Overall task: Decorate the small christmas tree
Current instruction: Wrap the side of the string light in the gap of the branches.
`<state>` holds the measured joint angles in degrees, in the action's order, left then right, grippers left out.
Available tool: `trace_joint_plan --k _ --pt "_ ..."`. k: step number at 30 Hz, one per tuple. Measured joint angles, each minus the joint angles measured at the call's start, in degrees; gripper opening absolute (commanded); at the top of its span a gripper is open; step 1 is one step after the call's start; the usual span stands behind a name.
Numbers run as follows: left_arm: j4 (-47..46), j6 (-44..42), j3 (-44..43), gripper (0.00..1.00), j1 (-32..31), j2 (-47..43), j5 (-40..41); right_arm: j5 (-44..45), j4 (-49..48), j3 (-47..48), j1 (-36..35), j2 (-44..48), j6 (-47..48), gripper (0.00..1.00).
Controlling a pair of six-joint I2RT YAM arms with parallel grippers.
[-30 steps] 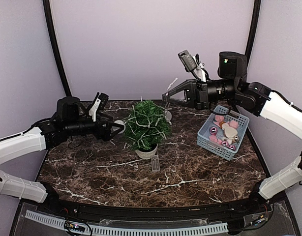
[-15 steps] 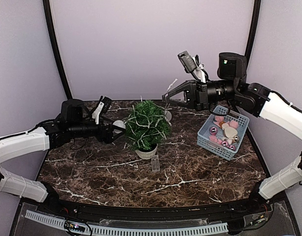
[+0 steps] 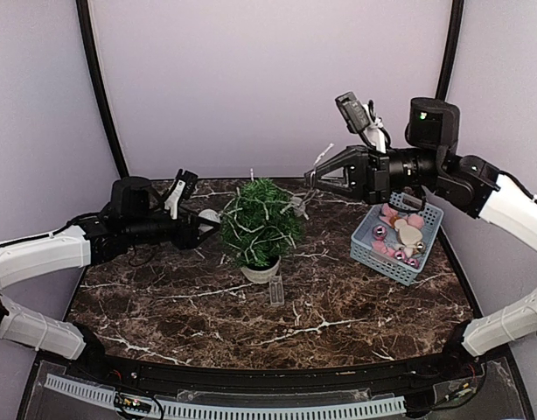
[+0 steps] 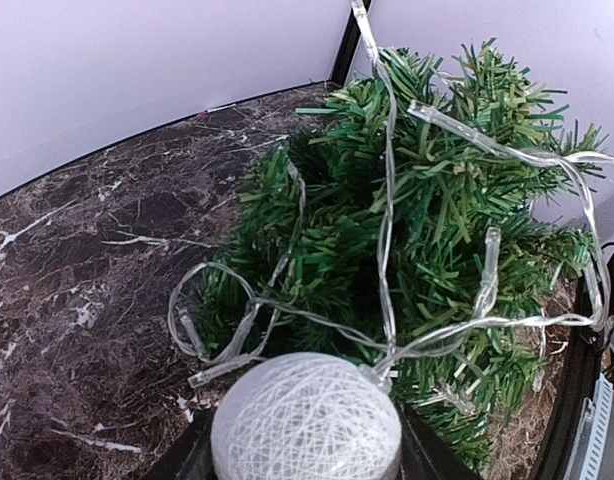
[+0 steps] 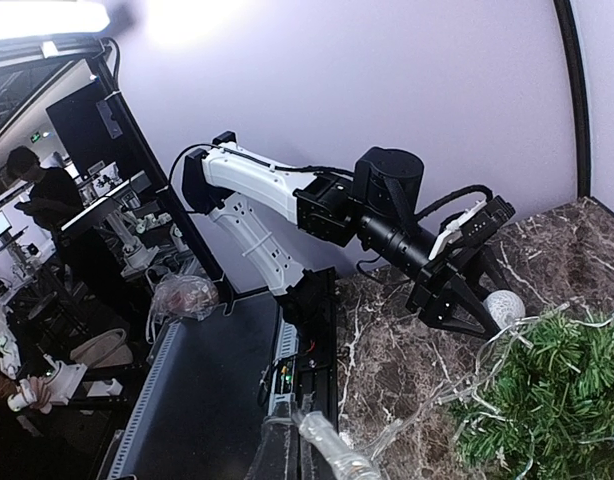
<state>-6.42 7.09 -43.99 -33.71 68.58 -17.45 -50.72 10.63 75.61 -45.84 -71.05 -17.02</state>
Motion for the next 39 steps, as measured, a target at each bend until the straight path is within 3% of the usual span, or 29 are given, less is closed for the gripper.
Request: trace_joint_plan --k 20,39 --pt "-0.2 1.1 0.0 0.48 0.0 0.3 1.9 8.1 -0.9 -3.3 0.0 9.6 -0.2 0.0" --pt "-1.8 2.3 1.7 0.47 0.0 1.0 0.5 6.0 -19.4 -0.3 -0.2 -4.2 -7.7 0.0"
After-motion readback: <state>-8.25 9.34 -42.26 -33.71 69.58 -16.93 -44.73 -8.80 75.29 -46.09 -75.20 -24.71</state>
